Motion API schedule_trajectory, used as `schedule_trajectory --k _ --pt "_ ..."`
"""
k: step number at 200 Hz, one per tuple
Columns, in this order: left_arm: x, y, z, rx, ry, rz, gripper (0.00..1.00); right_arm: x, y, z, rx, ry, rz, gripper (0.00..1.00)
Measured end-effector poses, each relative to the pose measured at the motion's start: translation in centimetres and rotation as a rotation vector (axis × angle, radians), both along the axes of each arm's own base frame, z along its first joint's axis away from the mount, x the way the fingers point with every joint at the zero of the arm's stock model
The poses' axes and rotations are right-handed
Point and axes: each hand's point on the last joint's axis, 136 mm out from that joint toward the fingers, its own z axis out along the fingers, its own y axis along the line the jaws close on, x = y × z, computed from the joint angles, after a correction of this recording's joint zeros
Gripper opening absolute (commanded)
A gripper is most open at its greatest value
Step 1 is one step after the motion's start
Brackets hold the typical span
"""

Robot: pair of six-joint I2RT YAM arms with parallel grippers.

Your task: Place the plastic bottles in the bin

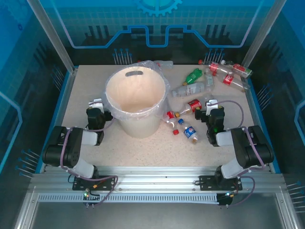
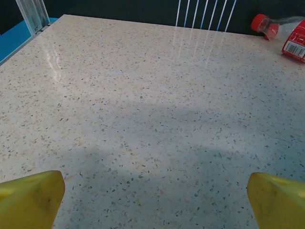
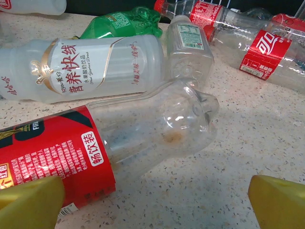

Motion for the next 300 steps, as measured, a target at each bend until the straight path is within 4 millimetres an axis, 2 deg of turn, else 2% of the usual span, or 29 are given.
schedule_trajectory --k 230,254,263,282,300 --pt "-0.1 0.2 0.0 0.001 0.008 0.009 0.99 0.1 -0.4 -0.1 0.026 0.002 0.015 1.0" --pt "-0.4 0.6 0.8 0.0 0.0 0.029 0.99 0.2 -0.2 -0.1 0.029 0.029 0.025 1.0" --pt "-0.7 1.0 1.5 -0.004 -0.002 0.049 0.99 0.4 -0.1 0.4 0.032 0.037 0.025 1.0" --pt "-1.6 2.1 4.0 -0.013 -0.037 0.108 0.99 1.2 -0.1 3.1 0.038 0.013 0.023 1.0" --pt "-2.8 3.2 7.6 -0.042 -0.096 0.175 0.99 1.2 0.0 6.3 0.065 -0.01 0.015 1.0"
